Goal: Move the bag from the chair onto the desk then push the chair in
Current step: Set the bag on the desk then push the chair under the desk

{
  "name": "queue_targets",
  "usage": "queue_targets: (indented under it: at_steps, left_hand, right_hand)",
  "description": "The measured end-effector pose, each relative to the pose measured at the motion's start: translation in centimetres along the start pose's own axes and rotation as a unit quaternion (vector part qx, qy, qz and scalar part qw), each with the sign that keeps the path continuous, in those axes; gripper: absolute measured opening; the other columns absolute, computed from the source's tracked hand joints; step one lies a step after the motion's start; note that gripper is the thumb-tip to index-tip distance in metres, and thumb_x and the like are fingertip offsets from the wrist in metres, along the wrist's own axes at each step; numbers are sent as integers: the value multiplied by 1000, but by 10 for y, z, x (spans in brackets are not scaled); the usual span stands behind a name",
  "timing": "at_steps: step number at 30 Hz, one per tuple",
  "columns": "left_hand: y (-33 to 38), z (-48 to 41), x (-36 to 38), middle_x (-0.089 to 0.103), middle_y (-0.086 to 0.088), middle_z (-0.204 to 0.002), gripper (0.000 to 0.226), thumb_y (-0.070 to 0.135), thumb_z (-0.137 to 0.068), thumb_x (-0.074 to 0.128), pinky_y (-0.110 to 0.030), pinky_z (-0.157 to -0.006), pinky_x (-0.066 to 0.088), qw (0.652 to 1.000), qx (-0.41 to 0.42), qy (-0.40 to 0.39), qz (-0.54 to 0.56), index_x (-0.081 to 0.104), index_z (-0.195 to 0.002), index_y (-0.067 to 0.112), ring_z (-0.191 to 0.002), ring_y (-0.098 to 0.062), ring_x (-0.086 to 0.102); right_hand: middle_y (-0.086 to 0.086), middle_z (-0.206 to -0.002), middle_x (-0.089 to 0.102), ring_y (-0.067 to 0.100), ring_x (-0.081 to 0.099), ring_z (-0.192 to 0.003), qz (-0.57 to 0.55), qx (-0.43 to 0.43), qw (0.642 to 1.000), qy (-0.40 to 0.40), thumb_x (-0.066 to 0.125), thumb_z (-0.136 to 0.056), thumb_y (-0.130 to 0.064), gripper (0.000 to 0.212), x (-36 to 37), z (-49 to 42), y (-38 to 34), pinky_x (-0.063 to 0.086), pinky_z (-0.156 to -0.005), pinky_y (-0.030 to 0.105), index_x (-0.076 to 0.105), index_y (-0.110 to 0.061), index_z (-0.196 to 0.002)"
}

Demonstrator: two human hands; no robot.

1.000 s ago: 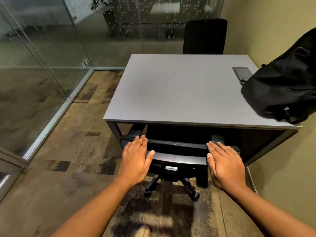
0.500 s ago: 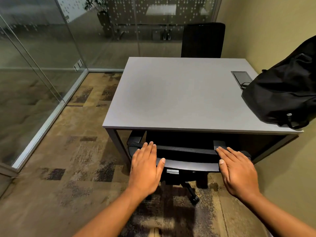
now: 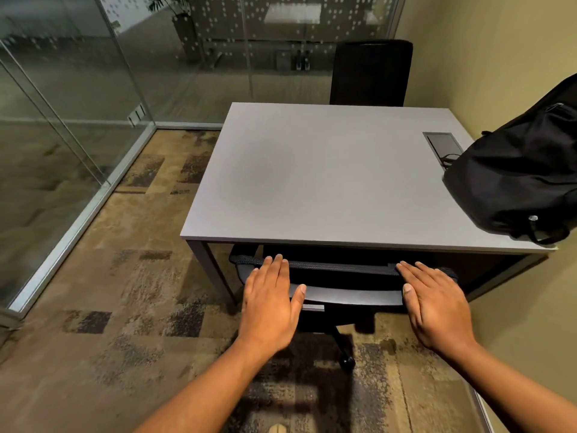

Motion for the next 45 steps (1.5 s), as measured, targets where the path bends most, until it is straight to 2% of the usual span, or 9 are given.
queue_targets:
  at_steps: [17,26,32,45]
  left_hand:
    - [8,-43,1,31,-5,-155,76,60,-95,4,-38,-118,6,1000,-10,15,-12,33,-146,12,-145,-19,16]
    - [0,-64,4,31,-6,-155,72,59,-97,9,-39,-117,8,1000,-13,17,-17,31,-147,13,-145,-21,18]
    - [-6,-83,8,28,-5,-156,69,57,-98,12,-37,-116,3,1000,-16,7,-24,29,-148,14,-145,-20,16]
    - [-6,-105,10,29,-6,-156,68,56,-98,12,-36,-115,2,999,-14,15,-30,30,-147,14,-145,-21,17]
  right_hand:
    - [2,-138,59,22,49,-132,10,-20,1000,-8,19,-98,-41,57,3,-45,15,35,-113,42,55,-18,-135]
    - [0,-137,60,21,49,-133,4,-18,1000,-10,20,-99,-43,57,7,-63,14,36,-112,41,56,-18,-135]
    - [0,-141,56,20,44,-136,20,-16,999,-25,14,-98,-46,62,11,-82,16,33,-114,41,51,-19,-139]
    - [0,-141,57,21,45,-136,25,-10,999,-24,13,-98,-45,62,15,-103,20,33,-113,41,52,-19,-138]
Point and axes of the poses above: each hand's wrist, its own z-axis away from the middle knuckle, its own x-axis out of the palm, y = z × x, the point moved 10 cm from there along -z, towards the middle knuckle
